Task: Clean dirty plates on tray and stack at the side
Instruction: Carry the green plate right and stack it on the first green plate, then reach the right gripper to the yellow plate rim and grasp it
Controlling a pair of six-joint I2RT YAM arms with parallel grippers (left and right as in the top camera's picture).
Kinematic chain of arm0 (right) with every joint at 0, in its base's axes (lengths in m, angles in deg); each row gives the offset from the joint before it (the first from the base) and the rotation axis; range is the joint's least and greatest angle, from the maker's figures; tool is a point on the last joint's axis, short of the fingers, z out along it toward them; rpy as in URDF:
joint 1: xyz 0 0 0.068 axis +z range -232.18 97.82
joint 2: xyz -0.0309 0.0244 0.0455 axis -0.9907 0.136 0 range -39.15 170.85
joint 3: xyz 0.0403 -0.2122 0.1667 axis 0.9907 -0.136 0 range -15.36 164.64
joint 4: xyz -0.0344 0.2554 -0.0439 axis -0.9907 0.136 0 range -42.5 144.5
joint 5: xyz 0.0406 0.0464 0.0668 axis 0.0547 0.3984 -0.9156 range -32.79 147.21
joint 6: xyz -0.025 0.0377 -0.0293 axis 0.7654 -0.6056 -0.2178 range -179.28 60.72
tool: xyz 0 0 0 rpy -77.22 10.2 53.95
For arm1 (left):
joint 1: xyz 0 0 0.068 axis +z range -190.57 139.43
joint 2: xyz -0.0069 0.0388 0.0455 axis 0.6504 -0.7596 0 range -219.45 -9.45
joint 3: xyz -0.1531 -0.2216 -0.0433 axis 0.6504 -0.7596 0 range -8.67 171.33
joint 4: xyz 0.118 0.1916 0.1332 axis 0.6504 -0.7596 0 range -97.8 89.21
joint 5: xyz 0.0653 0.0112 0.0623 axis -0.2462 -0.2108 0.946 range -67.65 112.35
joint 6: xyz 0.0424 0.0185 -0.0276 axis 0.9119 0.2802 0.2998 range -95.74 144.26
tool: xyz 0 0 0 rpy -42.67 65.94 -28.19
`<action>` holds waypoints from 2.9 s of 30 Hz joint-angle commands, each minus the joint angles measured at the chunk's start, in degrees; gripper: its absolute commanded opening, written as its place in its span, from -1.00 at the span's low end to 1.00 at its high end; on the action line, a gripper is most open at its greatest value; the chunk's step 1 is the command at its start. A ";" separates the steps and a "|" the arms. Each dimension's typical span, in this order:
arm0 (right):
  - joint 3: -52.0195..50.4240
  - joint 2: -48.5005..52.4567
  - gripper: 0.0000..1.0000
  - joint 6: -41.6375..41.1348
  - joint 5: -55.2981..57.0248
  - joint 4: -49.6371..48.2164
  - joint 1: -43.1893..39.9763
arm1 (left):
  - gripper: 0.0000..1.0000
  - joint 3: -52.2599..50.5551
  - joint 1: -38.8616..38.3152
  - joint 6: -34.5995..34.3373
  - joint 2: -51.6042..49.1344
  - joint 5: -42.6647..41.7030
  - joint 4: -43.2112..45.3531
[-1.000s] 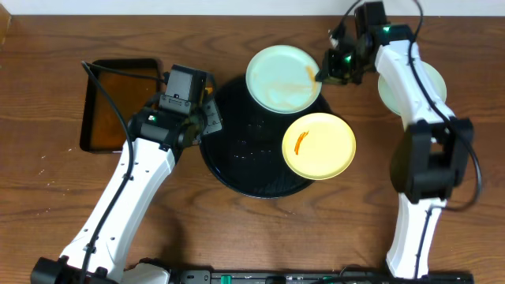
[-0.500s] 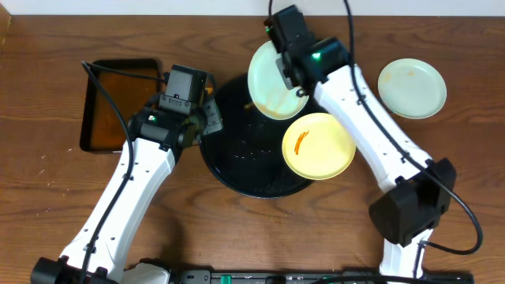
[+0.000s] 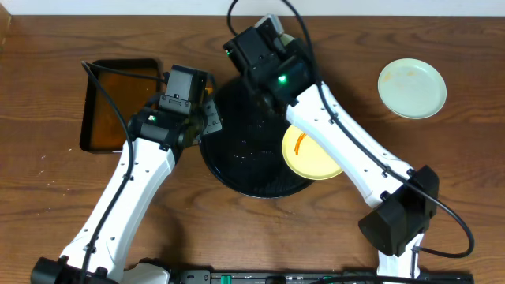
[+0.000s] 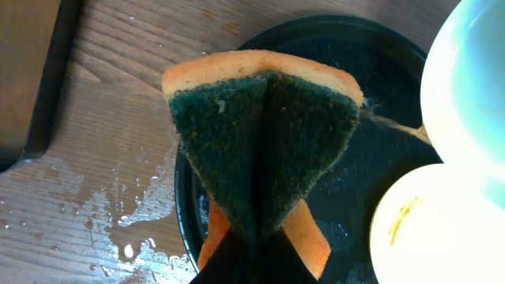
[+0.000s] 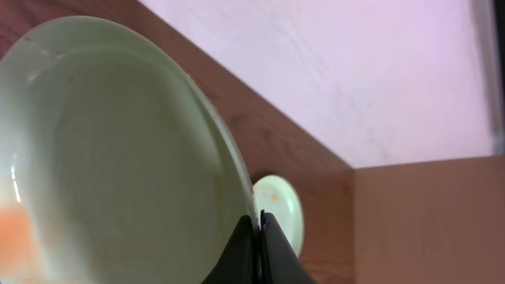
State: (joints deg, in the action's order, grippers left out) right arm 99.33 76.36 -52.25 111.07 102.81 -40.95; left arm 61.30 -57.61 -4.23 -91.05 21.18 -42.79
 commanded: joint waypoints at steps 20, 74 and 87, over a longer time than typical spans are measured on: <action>0.39 -0.15 -0.98 -5.05 -14.05 0.09 -4.63 | -0.85 -0.33 0.00 -0.33 -0.37 0.26 0.00; -18.56 -9.86 0.99 -13.53 -73.50 24.70 -47.69 | -0.85 -0.37 -0.02 -2.25 -0.37 0.26 1.27; -40.76 -9.84 0.26 -24.37 -67.87 7.50 -38.03 | -0.85 -0.37 -0.02 -2.25 -0.37 0.26 0.74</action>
State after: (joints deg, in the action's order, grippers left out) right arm 61.80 66.54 -75.51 44.02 112.12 -80.01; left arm 61.19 -57.61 -5.93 -91.11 21.16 -42.14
